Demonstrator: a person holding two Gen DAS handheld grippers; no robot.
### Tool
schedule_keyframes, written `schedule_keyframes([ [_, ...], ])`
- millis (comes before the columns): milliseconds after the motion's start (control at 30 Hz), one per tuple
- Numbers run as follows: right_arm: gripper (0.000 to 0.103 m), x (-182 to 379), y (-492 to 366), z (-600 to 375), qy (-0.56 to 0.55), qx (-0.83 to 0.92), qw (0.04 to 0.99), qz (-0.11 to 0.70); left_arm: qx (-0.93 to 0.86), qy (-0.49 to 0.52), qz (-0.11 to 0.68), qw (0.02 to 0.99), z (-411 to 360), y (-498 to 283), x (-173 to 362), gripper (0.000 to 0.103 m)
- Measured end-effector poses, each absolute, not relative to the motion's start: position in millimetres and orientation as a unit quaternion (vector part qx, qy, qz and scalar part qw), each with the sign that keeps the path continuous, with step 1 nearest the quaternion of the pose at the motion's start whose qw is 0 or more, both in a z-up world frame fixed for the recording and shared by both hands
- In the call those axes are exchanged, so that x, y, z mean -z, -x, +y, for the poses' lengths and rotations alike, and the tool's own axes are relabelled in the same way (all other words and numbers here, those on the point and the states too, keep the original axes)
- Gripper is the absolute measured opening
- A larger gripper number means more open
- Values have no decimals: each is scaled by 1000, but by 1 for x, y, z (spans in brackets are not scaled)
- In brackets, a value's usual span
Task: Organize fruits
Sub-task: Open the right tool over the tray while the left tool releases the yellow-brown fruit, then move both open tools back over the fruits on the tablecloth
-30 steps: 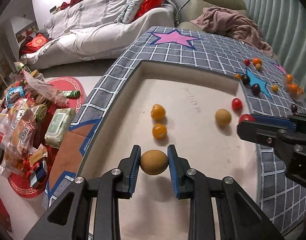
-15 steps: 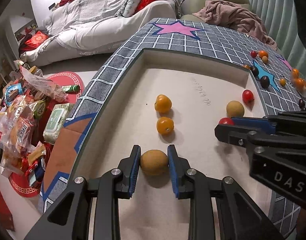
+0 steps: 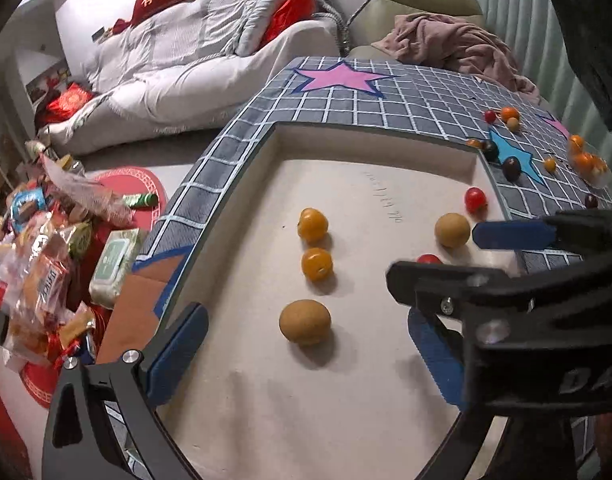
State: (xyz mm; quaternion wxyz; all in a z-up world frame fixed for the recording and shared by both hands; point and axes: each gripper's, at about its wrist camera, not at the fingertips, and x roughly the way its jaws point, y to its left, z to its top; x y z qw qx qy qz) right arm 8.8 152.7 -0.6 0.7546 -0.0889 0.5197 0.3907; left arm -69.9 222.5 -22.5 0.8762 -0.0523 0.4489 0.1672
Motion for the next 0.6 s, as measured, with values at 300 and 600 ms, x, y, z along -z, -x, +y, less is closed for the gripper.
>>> schedule_keyframes([
  [300, 103, -31, -11, 121, 65, -374, 778, 500, -168, 75, 445, 877, 221, 76, 6, 101],
  [600, 103, -50, -24, 47, 57, -321, 814, 481, -125, 53, 421, 897, 181, 64, -36, 101],
])
